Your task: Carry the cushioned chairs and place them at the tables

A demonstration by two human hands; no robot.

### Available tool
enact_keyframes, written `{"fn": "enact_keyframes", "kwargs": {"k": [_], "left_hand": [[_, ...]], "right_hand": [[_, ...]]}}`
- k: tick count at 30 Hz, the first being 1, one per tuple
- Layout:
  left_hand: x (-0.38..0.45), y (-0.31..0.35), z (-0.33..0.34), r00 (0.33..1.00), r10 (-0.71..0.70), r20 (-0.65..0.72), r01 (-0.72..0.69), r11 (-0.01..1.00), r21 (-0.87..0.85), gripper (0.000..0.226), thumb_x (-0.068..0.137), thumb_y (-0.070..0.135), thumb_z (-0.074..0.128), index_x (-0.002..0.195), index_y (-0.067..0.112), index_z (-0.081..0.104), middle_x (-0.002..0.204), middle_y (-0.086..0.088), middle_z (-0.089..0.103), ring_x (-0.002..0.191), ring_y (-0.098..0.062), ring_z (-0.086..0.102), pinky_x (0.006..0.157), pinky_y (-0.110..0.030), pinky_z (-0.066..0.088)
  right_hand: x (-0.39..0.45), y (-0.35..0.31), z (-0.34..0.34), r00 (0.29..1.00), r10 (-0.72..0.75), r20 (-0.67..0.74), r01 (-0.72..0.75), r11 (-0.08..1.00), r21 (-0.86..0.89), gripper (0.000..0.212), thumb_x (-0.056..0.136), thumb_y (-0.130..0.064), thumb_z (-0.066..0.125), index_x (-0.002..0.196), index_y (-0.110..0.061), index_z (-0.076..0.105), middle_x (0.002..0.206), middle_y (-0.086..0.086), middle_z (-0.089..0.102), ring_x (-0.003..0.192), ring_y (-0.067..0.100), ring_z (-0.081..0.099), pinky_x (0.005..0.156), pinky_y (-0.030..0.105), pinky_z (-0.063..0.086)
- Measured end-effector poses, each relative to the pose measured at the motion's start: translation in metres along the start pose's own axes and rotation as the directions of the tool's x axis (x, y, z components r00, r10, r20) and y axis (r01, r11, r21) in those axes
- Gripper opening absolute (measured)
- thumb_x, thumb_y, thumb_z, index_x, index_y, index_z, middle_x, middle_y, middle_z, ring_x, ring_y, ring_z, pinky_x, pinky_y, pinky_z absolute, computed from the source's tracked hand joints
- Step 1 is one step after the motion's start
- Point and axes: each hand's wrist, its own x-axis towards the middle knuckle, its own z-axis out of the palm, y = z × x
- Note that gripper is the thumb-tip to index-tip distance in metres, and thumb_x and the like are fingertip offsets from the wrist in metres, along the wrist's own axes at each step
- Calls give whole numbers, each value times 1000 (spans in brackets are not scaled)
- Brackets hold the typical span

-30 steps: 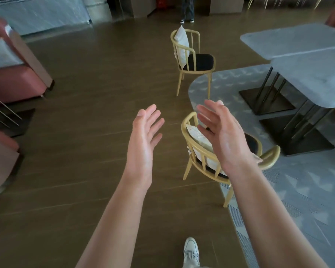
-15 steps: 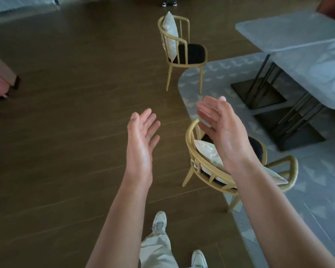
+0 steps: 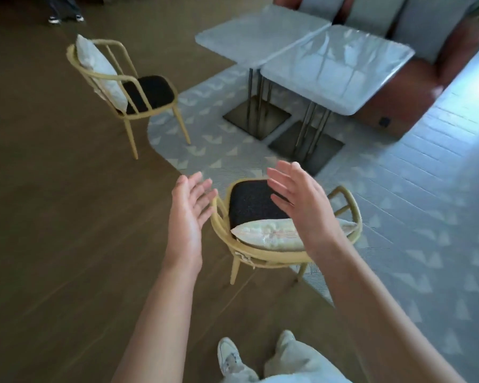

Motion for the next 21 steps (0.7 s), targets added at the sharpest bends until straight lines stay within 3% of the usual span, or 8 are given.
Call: {"fn": "enact_keyframes", "kwargs": {"k": [5, 8, 11, 17, 19, 21], "left_hand": [[26, -23, 22, 995, -79, 61, 75, 995, 64, 61, 89, 62, 38, 133, 24, 59, 121, 2, 73, 106, -14, 72, 96, -38, 51], [40, -46, 28, 988, -142, 55, 136, 985, 104, 44, 102, 54, 36, 125, 25, 61, 113, 1, 76, 100, -18, 75, 89, -39, 53], [53, -70, 33, 975, -220, 28, 211, 960, 182, 42, 103, 53, 37, 122, 24, 60, 109, -2, 77, 96, -20, 76, 85, -39, 54], [82, -125, 38, 929, -353, -108, 369, 872, 321, 36, 100, 47, 45, 122, 22, 60, 106, -2, 76, 88, -18, 76, 82, -39, 56], [88, -145, 38, 907, -382, -175, 420, 832, 362, 29, 100, 44, 48, 116, 24, 62, 102, 1, 74, 90, -17, 73, 85, -41, 57], [91, -165, 39, 893, -390, -223, 449, 804, 390, 22, 100, 39, 49, 102, 25, 66, 92, 6, 75, 87, -12, 69, 79, -37, 57]], "right_hand": [[12, 13, -26, 992, 46, -118, -41, 998, 45, 44, 88, -56, 52, 121, -29, 62, 128, -7, 68, 123, 10, 60, 107, 35, 45], [22, 32, -43, 985, 64, -158, -59, 998, 33, 31, 98, -50, 50, 119, -31, 62, 126, -7, 69, 120, 10, 62, 107, 37, 46], [37, 53, -61, 972, 104, -209, -105, 994, 7, 22, 104, -40, 46, 118, -30, 59, 127, -2, 67, 120, 13, 62, 109, 40, 45], [64, 106, -101, 917, 246, -314, -265, 964, -21, 35, 104, -39, 48, 130, -17, 55, 127, 3, 64, 113, 16, 63, 99, 37, 48], [69, 126, -115, 885, 295, -361, -322, 947, -16, 33, 104, -37, 49, 128, -15, 56, 125, 5, 65, 109, 16, 64, 92, 35, 49], [72, 148, -130, 853, 339, -398, -375, 927, -13, 32, 103, -36, 51, 127, -15, 56, 122, 6, 66, 104, 14, 64, 89, 35, 48]]}}
